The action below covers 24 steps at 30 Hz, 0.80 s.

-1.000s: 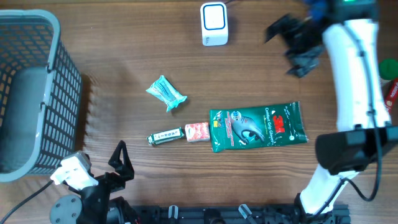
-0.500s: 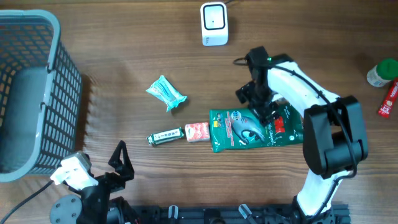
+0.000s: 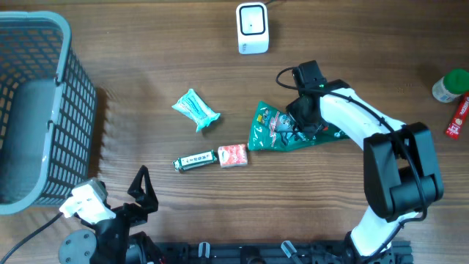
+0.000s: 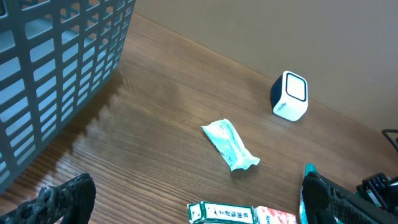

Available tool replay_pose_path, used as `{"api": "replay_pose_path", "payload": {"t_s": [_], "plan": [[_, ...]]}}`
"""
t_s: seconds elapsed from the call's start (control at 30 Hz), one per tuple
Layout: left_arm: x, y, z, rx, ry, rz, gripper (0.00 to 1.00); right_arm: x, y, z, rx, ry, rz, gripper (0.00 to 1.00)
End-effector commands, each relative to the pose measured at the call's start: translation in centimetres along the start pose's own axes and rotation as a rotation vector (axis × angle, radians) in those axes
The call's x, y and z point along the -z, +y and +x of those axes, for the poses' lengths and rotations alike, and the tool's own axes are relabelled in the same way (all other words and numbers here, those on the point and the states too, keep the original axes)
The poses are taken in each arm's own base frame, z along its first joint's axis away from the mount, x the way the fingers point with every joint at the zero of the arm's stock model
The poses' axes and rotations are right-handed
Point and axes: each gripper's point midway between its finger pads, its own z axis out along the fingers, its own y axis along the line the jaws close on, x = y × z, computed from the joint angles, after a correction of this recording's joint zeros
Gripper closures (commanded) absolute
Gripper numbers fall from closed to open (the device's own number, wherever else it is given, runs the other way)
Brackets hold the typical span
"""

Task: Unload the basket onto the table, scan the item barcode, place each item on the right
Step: 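Reach the right gripper to the green 3M gloves pack and grasp it, then lift the gloves pack up toward the scanner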

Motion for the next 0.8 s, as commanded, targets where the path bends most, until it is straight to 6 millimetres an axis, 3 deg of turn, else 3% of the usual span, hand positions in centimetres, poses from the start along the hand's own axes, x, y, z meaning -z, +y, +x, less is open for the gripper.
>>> {"api": "replay_pose_path", "payload": {"t_s": [0.0, 0.1, 0.2, 0.3, 0.37, 0.43, 0.47, 0.5, 0.6, 0.77], "plan": [[0.0, -0.1, 0.1, 0.006, 0.003, 0.006, 0.0, 0.5, 0.4, -0.1, 0.141, 0.016, -0.002, 0.96], [0.0, -0.1, 0.1, 0.006, 0.003, 0.006, 0.0, 7.3, 5.3, 1.3, 0.422, 0.032, -0.321, 0.96], [0.0, -0.1, 0.1, 0.006, 0.002, 0.006, 0.0, 13.6, 8.8, 3.3, 0.74, -0.007, -0.618, 0.96], [0.0, -0.1, 0.1, 0.006, 0.002, 0.006, 0.0, 15.7, 9.5, 4.6, 0.734, 0.039, -0.714, 0.96], [0.0, -0.1, 0.1, 0.006, 0.002, 0.006, 0.0, 17.8, 10.5, 7.6, 0.937, 0.112, -0.916, 0.96], [0.0, -0.1, 0.1, 0.006, 0.002, 0.006, 0.0, 22.0, 10.2, 11.8, 1.182, 0.249, -1.234, 0.96], [0.0, -0.1, 0.1, 0.006, 0.003, 0.006, 0.0, 23.6, 9.8, 12.9, 1.262, 0.283, -1.353, 0.96], [0.0, -0.1, 0.1, 0.006, 0.002, 0.006, 0.0, 26.7, 8.6, 14.6, 1.413, 0.332, -1.599, 0.96], [0.0, -0.1, 0.1, 0.006, 0.002, 0.006, 0.0, 29.1, 7.2, 15.3, 1.553, 0.343, -1.84, 0.96], [0.0, -0.1, 0.1, 0.006, 0.002, 0.006, 0.0, 29.1, 8.0, 15.1, 1.584, 0.317, -1.852, 0.95]]}}
